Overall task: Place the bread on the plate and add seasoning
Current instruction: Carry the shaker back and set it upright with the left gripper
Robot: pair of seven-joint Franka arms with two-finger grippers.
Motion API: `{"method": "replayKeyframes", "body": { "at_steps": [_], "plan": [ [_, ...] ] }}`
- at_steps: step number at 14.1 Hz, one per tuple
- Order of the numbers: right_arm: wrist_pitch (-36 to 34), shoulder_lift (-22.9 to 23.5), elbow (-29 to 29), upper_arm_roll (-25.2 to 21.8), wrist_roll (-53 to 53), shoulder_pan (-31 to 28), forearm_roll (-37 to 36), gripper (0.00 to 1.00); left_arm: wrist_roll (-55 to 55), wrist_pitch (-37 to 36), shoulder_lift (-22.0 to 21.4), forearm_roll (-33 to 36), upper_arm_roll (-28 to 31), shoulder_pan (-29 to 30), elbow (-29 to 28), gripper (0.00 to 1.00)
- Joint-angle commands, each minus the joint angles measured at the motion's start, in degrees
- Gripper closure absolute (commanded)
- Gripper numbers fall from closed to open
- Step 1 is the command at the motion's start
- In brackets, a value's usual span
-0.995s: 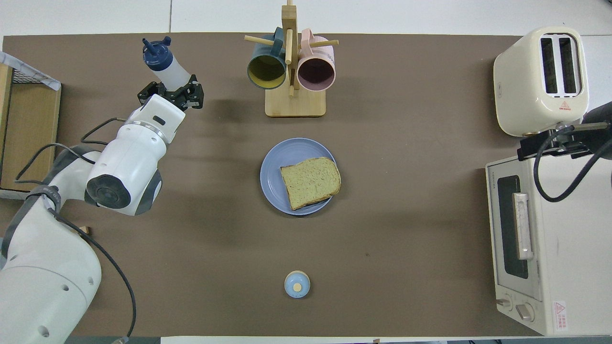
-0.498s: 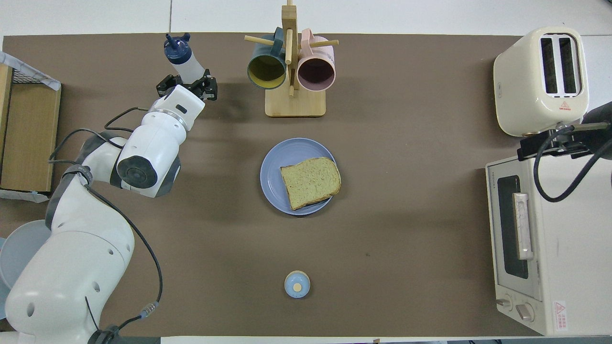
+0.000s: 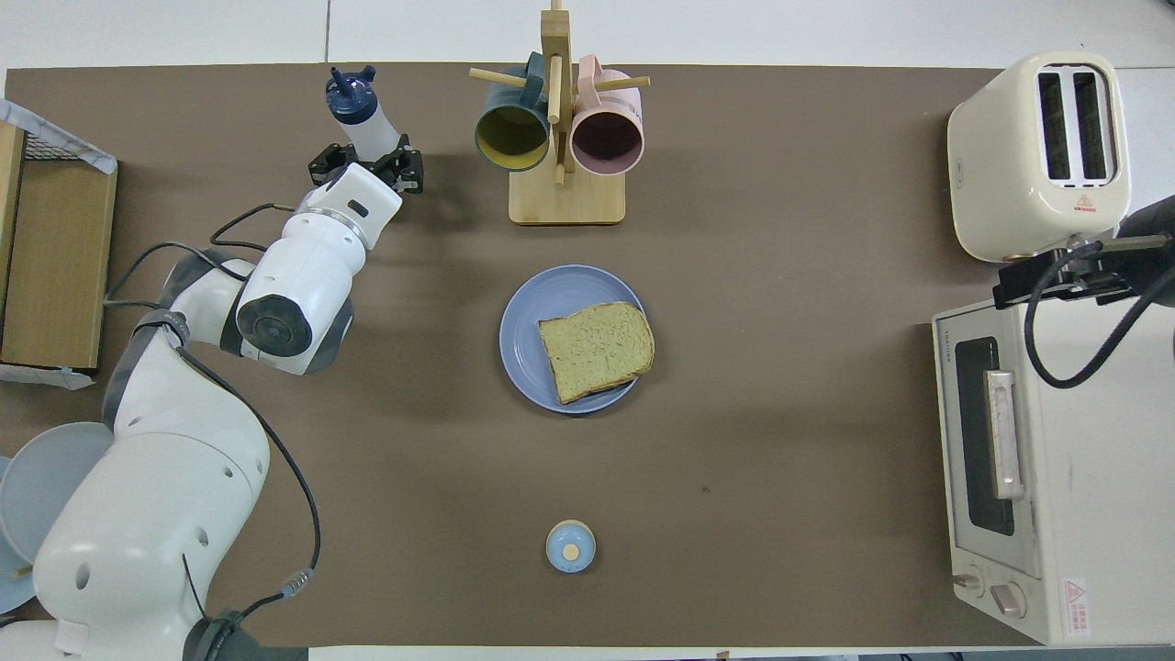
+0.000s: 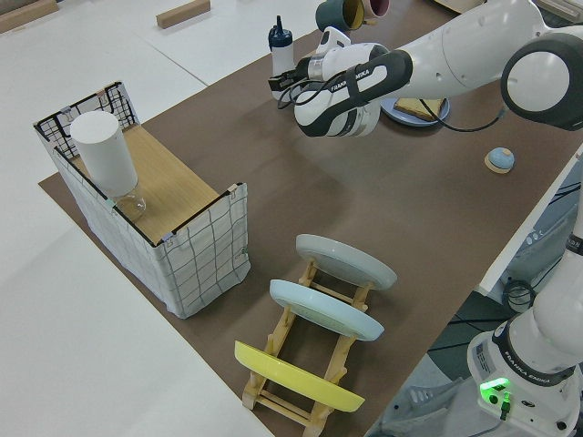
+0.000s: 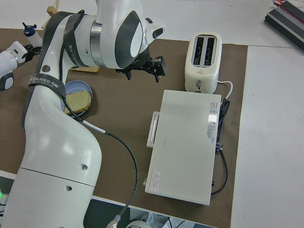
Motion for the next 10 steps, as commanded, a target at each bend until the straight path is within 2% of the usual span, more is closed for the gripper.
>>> {"method": "replayKeyframes", "body": {
  "at_steps": [1, 2, 7, 10],
  "plan": [
    [0.6, -1.3, -1.4, 0.5, 0.7, -0.7, 0.0, 0.0, -0.1, 1.3, 0.6, 1.7, 1.3, -0.8, -1.0, 1.0],
    [0.6, -1.2, -1.4, 0.6, 0.7, -0.7, 0.0, 0.0, -0.1, 1.3, 0.5, 1.8, 1.3, -0.9, -1.2, 1.0],
    [0.6, -1.2, -1.4, 0.5, 0.7, -0.7, 0.0, 0.0, 0.0, 1.4, 0.0, 1.8, 1.3, -1.1, -3.2, 0.74],
    [0.6, -1.3, -1.4, 0.5, 0.7, -0.7, 0.0, 0.0, 0.0, 1.3, -0.2, 1.8, 1.3, -1.1, -4.5, 0.39]
  ]
}}
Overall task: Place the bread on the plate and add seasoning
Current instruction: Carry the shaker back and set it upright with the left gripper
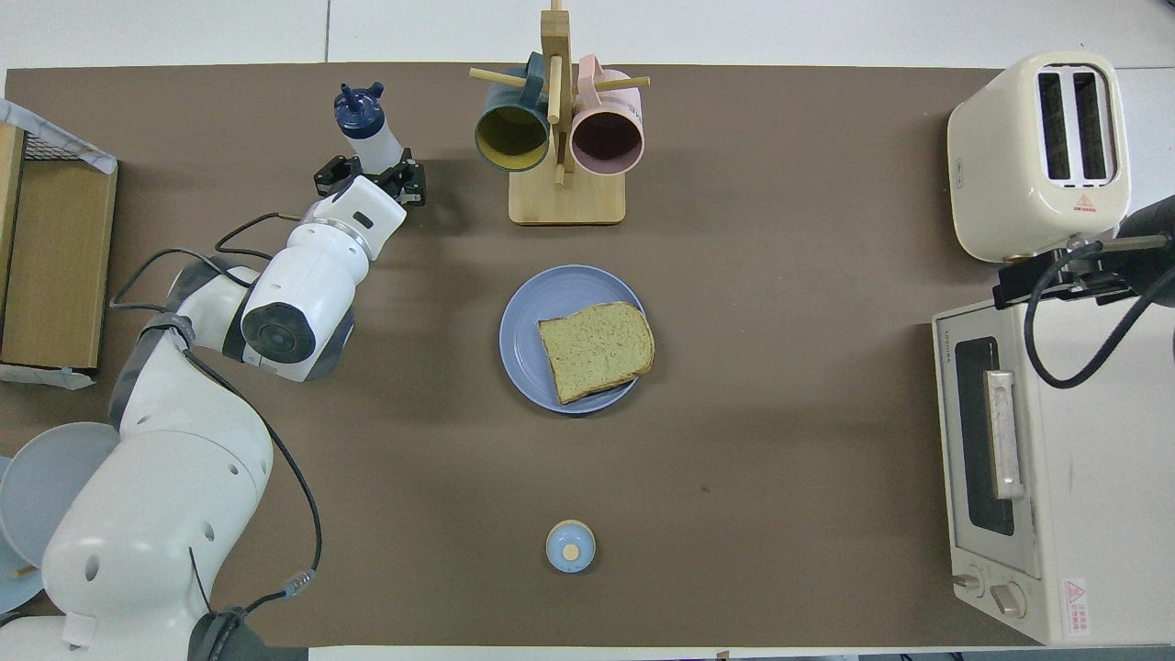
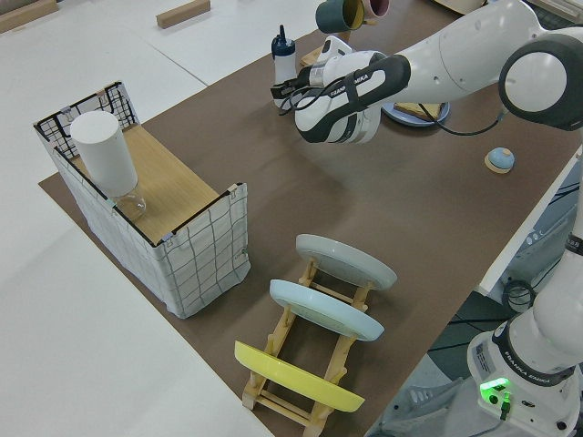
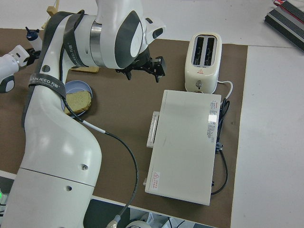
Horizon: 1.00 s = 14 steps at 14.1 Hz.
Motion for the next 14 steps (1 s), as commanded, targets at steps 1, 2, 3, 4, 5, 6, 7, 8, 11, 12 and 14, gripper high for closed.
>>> {"method": "replayKeyframes", "body": {
  "at_steps": [1, 2, 3, 4, 5, 6, 7, 8, 11, 12, 14],
  "plan": [
    [0.6, -1.3, -1.4, 0.5, 0.7, -0.7, 0.0, 0.0, -0.1, 0.4, -0.7, 0.8, 1.2, -1.1, -3.1, 0.26],
    [0.6, -1.3, -1.4, 0.5, 0.7, -0.7, 0.0, 0.0, -0.1, 0.3, -0.9, 0.8, 1.2, -1.1, -3.7, 0.19],
    [0.6, -1.3, -1.4, 0.5, 0.7, -0.7, 0.0, 0.0, -0.1, 0.3, -1.0, 0.8, 1.2, -1.1, -4.0, 0.18],
    [0.6, -1.3, -1.4, 0.6, 0.7, -0.7, 0.0, 0.0, -0.1, 0.4, -1.2, 0.8, 1.2, -1.1, -4.2, 0.17],
    [0.6, -1.3, -1.4, 0.5, 0.7, -0.7, 0.0, 0.0, -0.1, 0.4, -1.3, 0.8, 1.1, -1.1, -4.4, 0.16],
    [0.6, -1.3, -1.4, 0.5, 0.7, -0.7, 0.0, 0.0, -0.1, 0.4, -1.3, 0.8, 1.2, -1.1, -4.5, 0.16],
    [0.6, -1.2, -1.4, 0.5, 0.7, -0.7, 0.0, 0.0, -0.1, 0.4, -1.3, 0.8, 1.1, -1.1, -4.8, 0.15],
    [0.6, -1.3, -1.4, 0.6, 0.7, -0.7, 0.0, 0.0, -0.1, 0.4, -1.4, 0.7, 1.1, -1.1, -5.1, 0.15],
    [0.6, -1.3, -1.4, 0.5, 0.7, -0.7, 0.0, 0.0, -0.1, 0.4, -3.2, 0.5, 1.1, -1.2, -7.2, 0.13],
    [0.6, -1.3, -1.4, 0.6, 0.7, -0.7, 0.0, 0.0, -0.1, 0.4, -5.0, 0.6, 1.1, -1.2, -8.9, 0.13],
    [0.6, -1.3, -1.4, 0.5, 0.7, -0.7, 0.0, 0.0, 0.1, 0.4, -9.9, 0.6, 1.1, -1.2, -13.9, 0.09]
  ]
}}
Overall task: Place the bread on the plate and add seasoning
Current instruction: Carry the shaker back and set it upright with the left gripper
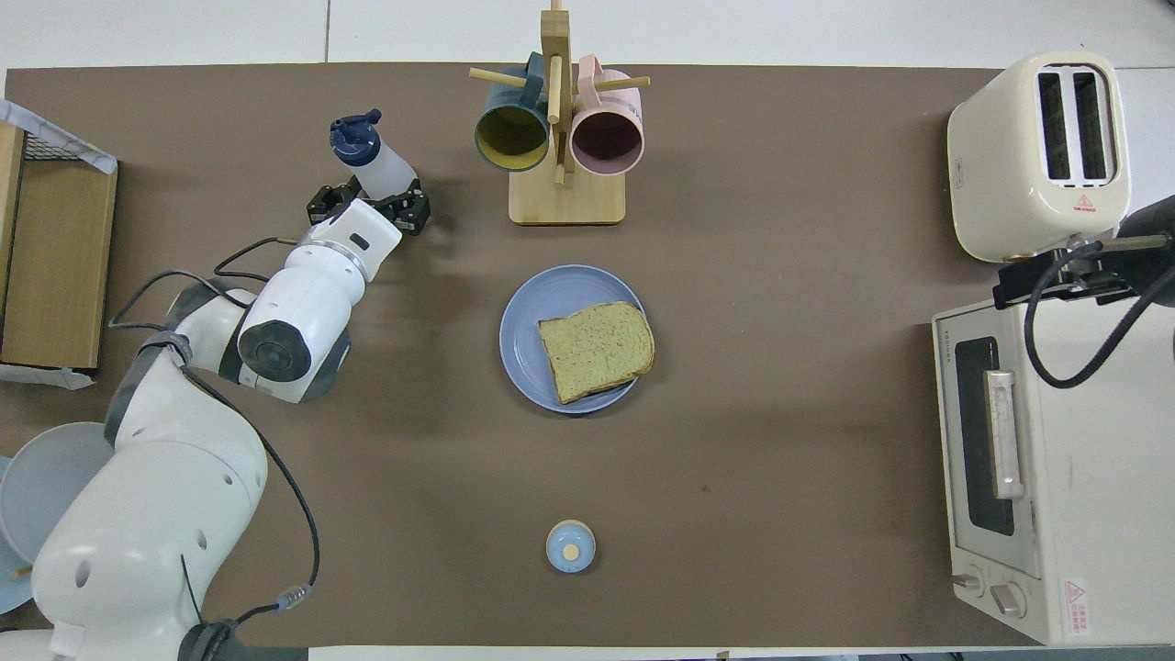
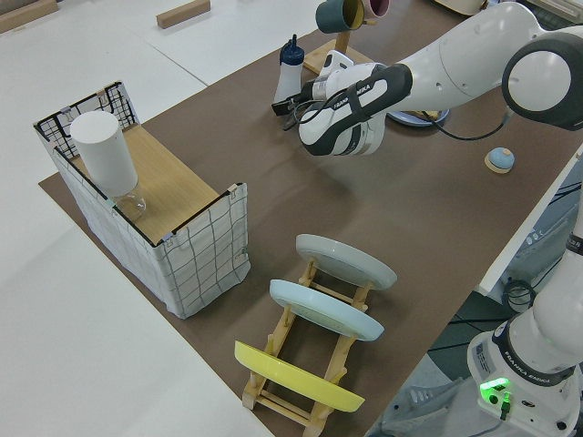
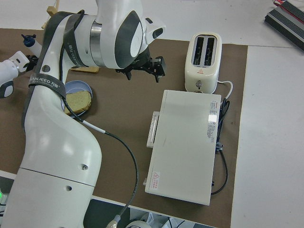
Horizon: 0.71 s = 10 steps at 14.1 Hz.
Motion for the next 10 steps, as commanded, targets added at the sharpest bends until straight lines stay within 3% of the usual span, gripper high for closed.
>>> {"method": "replayKeyframes", "body": {
  "at_steps": [1, 4, 6, 10],
  "plan": [
    [0.6, -1.3, -1.4, 0.5, 0.7, -0.7, 0.0, 0.0, 0.2, 0.1, -10.0, 0.6, 1.0, -1.1, -10.6, 0.04],
    [0.6, -1.3, -1.4, 0.6, 0.7, -0.7, 0.0, 0.0, 1.0, 0.1, -16.2, 0.6, 1.0, -1.8, -16.0, 0.0],
    [0.6, -1.3, -1.4, 0.5, 0.7, -0.7, 0.0, 0.0, 0.4, -1.5, -17.1, 0.7, 0.9, -4.2, -16.1, 0.0],
    [0.6, -1.3, -1.4, 0.5, 0.7, -0.7, 0.0, 0.0, -3.2, -13.6, -22.3, 0.6, 0.9, -10.9, -15.5, 0.0]
  ]
}}
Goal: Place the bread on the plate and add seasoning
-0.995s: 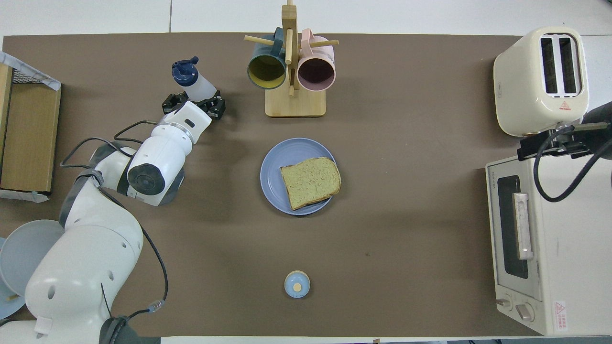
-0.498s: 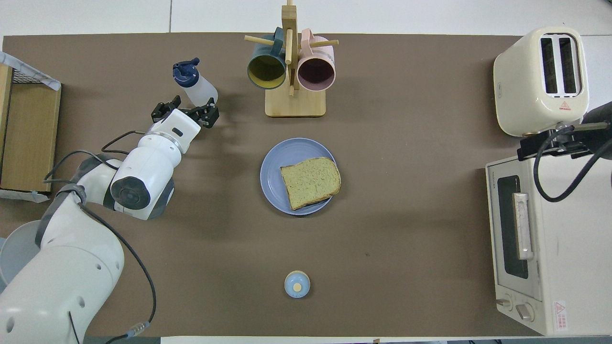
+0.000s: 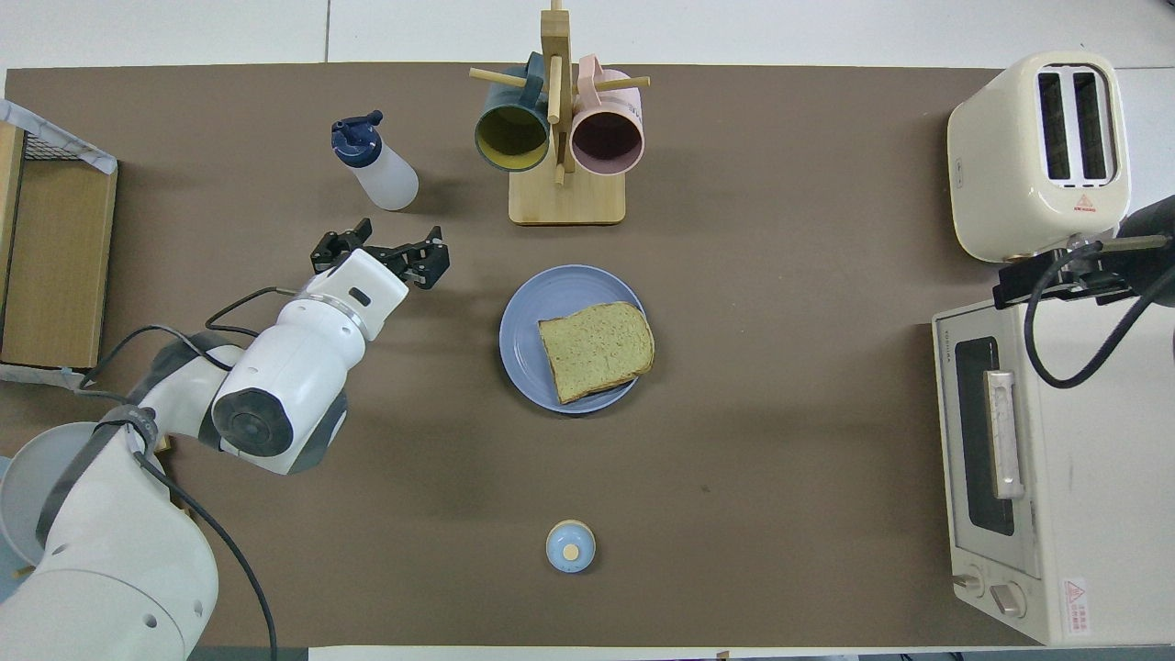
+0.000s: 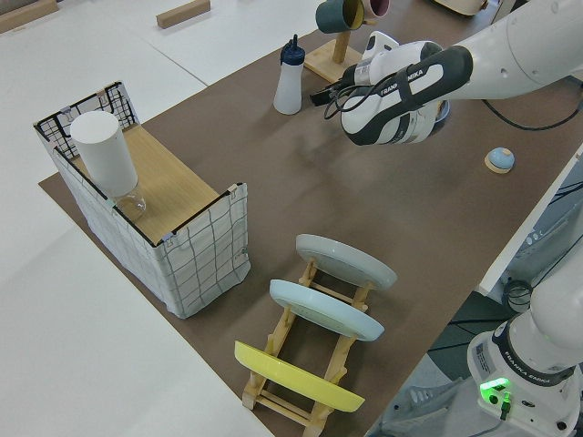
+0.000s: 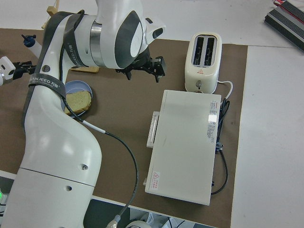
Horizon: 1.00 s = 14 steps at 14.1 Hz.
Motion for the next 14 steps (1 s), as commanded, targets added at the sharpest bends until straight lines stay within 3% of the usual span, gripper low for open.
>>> {"method": "replayKeyframes", "body": {
  "at_steps": [1, 6, 9, 12, 14],
  "plan": [
    [0.6, -1.3, -1.4, 0.5, 0.7, -0.7, 0.0, 0.0, -2.9, -9.6, -6.5, 0.3, 0.8, -3.9, -0.7, 0.0],
    [0.6, -1.3, -1.4, 0.6, 0.7, -0.7, 0.0, 0.0, -2.2, -38.2, -15.2, 0.0, -0.3, -4.3, 6.6, 0.0],
    [0.6, -1.3, -1.4, 0.5, 0.7, -0.7, 0.0, 0.0, 0.4, -51.3, -19.8, -1.1, -0.3, -4.0, 9.9, 0.0],
    [0.6, -1.3, -1.4, 0.5, 0.7, -0.7, 0.0, 0.0, 17.9, -68.7, -21.9, -12.2, 0.9, -1.5, 19.0, 0.0],
    [0.6, -1.2, -1.4, 0.5, 0.7, -0.7, 0.0, 0.0, 26.5, -78.6, -21.7, -15.0, 0.9, 3.2, 25.2, 0.0]
  ]
}}
